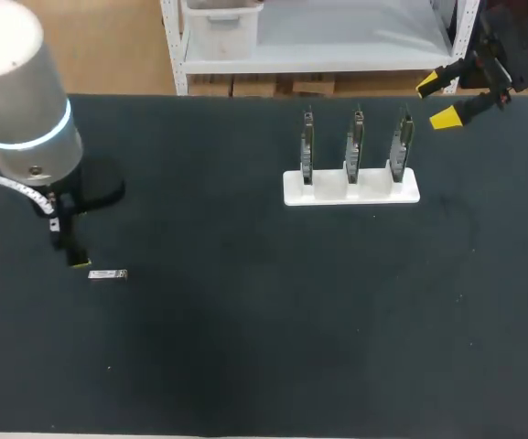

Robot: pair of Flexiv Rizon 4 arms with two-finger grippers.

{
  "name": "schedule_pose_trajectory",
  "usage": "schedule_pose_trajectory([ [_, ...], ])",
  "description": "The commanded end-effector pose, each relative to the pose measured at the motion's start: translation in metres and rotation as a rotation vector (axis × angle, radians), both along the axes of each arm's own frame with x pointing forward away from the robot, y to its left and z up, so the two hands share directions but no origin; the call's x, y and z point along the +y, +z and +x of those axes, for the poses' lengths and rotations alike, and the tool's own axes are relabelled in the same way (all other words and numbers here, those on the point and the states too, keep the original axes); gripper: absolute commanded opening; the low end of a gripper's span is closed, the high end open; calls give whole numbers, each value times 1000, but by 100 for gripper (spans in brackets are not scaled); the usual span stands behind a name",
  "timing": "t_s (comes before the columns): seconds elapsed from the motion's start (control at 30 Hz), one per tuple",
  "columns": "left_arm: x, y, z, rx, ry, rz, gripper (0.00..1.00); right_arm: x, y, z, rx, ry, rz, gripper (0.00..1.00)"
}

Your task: Pick up the optical module with the left hand, and insert it into the network port with the right hand.

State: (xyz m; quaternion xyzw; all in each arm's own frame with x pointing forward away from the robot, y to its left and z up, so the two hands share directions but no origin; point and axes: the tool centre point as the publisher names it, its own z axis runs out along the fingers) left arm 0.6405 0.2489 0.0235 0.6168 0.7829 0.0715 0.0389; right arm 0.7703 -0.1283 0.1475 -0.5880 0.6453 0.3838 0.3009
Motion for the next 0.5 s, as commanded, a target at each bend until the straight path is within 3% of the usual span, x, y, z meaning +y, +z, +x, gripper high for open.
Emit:
schedule_pose_trajectory([
  [0.03,9,5,-7,23,-27,-35,100,0,0,-2,-4,-4,-1,100],
  [0.23,11,2,-19,90,-90,-42,100,0,0,-2,-4,-4,-1,100],
  [0.5,7,-17,-30,35,-52,82,100,0,0,-2,-4,-4,-1,100],
])
